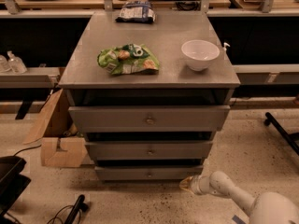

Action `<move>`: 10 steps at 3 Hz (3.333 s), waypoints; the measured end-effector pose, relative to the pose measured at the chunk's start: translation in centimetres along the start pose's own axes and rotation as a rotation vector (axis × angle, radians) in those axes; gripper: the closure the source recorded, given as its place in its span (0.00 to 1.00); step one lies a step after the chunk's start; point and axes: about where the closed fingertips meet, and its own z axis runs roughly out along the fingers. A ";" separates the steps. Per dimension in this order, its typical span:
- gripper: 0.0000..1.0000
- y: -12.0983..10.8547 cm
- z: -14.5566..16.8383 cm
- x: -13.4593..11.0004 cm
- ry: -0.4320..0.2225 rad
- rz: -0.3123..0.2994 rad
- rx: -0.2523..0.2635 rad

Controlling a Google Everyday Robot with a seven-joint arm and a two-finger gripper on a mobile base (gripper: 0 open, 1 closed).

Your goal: Close bottom drawer

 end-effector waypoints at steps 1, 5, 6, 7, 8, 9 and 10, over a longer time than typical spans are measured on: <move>1.00 -5.5 -13.4 5.5 0.270 -0.094 0.191; 1.00 -19.7 -39.0 -10.3 0.459 -0.165 0.690; 1.00 -19.6 -39.0 -10.1 0.460 -0.162 0.689; 1.00 -19.4 -39.2 -9.9 0.463 -0.201 0.684; 1.00 -17.6 -42.8 -8.5 0.501 -0.266 0.669; 1.00 -14.7 -49.1 -6.6 0.558 -0.325 0.689; 1.00 -11.6 -54.9 -6.2 0.591 -0.371 0.732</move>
Offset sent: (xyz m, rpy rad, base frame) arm -0.2251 -0.0940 0.1404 -0.5712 0.0022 -0.1295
